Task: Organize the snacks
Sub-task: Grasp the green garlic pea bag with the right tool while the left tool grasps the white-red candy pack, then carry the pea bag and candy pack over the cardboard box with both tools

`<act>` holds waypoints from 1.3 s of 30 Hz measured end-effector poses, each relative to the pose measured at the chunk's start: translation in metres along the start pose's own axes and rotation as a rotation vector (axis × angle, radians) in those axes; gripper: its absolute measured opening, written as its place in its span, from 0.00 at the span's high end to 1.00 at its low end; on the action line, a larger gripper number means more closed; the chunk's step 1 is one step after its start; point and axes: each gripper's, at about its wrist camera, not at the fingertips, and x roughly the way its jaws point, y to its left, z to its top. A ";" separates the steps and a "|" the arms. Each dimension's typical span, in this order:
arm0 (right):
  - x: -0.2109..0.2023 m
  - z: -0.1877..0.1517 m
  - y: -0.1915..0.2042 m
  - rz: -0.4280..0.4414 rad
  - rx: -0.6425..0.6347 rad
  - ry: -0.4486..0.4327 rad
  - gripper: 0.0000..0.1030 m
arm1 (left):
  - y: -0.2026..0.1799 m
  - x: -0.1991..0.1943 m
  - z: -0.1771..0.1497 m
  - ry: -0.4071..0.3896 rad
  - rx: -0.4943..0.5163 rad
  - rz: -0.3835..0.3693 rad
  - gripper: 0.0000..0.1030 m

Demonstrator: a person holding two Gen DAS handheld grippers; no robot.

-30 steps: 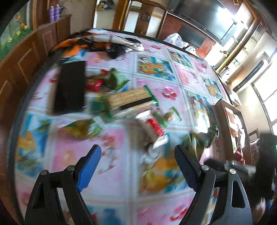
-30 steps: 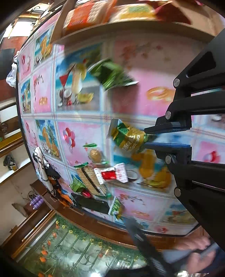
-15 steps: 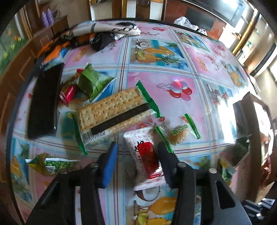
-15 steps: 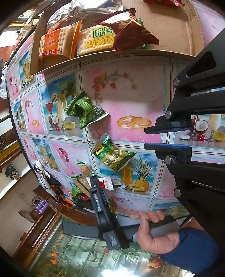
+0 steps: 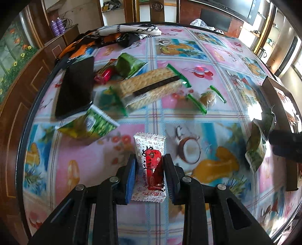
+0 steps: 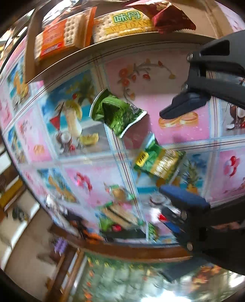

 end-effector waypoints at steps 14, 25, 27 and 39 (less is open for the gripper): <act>0.029 -0.008 0.039 -0.231 -0.282 0.029 0.68 | 0.000 -0.007 -0.014 -0.026 0.042 -0.017 0.75; -0.018 -0.059 0.018 -0.073 -0.304 -0.066 0.68 | -0.018 -0.023 -0.036 -0.023 0.015 -0.204 0.77; -0.021 -0.061 0.016 -0.067 -0.298 -0.074 0.68 | -0.022 -0.029 -0.036 -0.030 0.018 -0.203 0.77; -0.048 -0.065 -0.005 -0.028 -0.263 -0.120 0.68 | -0.066 -0.062 -0.030 -0.089 0.099 -0.205 0.77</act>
